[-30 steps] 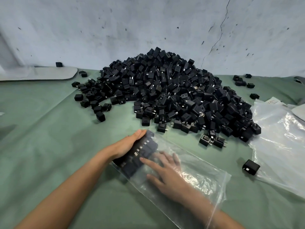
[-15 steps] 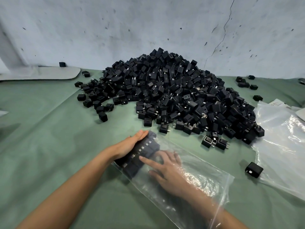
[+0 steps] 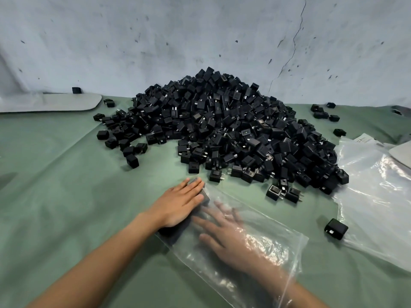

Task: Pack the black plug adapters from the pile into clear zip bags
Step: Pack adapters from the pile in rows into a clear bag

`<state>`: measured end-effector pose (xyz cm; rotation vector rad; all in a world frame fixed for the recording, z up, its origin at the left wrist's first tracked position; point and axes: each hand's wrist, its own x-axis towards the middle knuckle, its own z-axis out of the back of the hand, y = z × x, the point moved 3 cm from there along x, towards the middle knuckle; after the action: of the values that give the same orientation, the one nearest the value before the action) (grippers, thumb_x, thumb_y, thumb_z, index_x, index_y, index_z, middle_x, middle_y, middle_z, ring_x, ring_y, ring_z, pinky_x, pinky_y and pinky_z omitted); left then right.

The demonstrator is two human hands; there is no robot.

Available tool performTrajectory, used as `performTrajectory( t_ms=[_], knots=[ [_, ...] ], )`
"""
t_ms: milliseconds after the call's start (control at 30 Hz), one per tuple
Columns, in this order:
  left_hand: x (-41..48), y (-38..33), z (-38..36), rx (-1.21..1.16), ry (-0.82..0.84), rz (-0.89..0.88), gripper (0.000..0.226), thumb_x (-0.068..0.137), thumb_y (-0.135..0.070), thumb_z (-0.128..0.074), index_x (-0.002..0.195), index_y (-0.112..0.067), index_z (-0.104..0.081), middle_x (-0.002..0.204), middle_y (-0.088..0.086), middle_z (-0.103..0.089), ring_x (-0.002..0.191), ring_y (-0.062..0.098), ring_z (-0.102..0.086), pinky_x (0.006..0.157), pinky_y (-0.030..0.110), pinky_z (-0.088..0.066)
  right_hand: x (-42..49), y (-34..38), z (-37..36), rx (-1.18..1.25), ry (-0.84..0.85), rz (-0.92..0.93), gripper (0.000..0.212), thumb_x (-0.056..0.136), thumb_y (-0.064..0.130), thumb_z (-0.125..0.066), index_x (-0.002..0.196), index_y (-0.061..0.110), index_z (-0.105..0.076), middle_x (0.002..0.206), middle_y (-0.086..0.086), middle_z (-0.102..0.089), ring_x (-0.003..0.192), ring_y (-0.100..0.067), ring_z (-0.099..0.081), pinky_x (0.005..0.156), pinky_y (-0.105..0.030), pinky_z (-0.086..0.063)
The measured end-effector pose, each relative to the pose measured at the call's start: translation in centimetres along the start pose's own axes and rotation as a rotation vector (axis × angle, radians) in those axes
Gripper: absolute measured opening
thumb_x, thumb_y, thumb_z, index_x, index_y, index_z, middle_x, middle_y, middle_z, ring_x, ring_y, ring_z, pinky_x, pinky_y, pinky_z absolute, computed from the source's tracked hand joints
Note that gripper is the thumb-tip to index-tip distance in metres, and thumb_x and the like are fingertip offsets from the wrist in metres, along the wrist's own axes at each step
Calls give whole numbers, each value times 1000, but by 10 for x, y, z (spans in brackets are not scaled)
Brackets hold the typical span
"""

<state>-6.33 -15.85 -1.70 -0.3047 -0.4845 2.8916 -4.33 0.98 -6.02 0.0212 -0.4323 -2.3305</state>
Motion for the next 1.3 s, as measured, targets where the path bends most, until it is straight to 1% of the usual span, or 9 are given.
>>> performTrajectory(
  t_ms=[333,667,733,833,933,1000,1067,1167,1300],
  knots=[
    [-5,-14,-8,252,-36,-49,57,100,-55,-10,147,-39,16,150,-25,18,142,5,23,118,40,12,-4,-5,21,38,-29,-67,50,99,50,-26,147,35,-27,148,27,4,141,-4,16,115,-40,17],
    [-7,-12,-9,242,-35,-33,59,97,-58,-7,149,-39,15,154,-24,18,143,5,23,120,41,4,-13,-8,13,-36,-33,-38,60,90,62,-7,146,43,-2,151,26,0,143,-10,6,100,-29,37],
    [-7,-11,-9,232,-37,-34,61,93,-61,-3,148,-41,16,154,-25,18,142,4,24,121,40,3,-33,-15,25,-42,-37,-43,55,94,61,-12,146,47,-5,154,21,-13,142,-8,-5,112,-37,23],
    [-7,-11,-9,180,-49,-55,63,86,-65,4,143,-47,23,151,-27,19,142,2,24,120,38,2,-81,-32,56,74,-143,-38,46,97,46,-37,142,32,-41,148,8,-39,141,-12,-26,118,-36,-16],
    [-8,-9,-8,166,-60,-64,56,89,-62,3,138,-51,28,150,-30,19,141,0,24,120,36,0,-131,-49,87,258,-375,-101,25,93,31,-50,101,20,-71,113,9,-67,109,-9,-58,93,-24,-46],
    [-8,-7,-9,184,-60,-42,55,93,-59,0,142,-49,22,152,-29,20,142,1,24,120,37,0,-154,-66,108,232,-582,-225,18,81,7,-57,77,21,-66,83,11,-66,82,-3,-61,72,-20,-48],
    [-7,-8,-9,184,-51,-47,57,90,-60,3,143,-49,19,152,-28,20,142,1,24,120,37,0,-165,-89,127,144,-689,-402,30,73,-9,-62,77,21,-65,80,5,-65,80,-3,-58,72,-14,-43],
    [-4,-11,-10,176,-55,-66,58,87,-61,4,142,-49,18,152,-29,19,141,1,23,120,35,-1,-159,-125,137,-106,-464,-505,54,68,-25,-58,108,10,-67,124,-10,-59,119,-28,-49,99,-28,-39],
    [-4,-8,-12,172,-53,-60,50,97,-56,-4,141,-51,19,151,-30,20,141,-1,25,120,34,-3,-146,-158,132,-184,-14,-534,72,80,-13,-46,139,28,-45,149,7,-36,137,-18,-32,109,-26,-28]
  ],
)
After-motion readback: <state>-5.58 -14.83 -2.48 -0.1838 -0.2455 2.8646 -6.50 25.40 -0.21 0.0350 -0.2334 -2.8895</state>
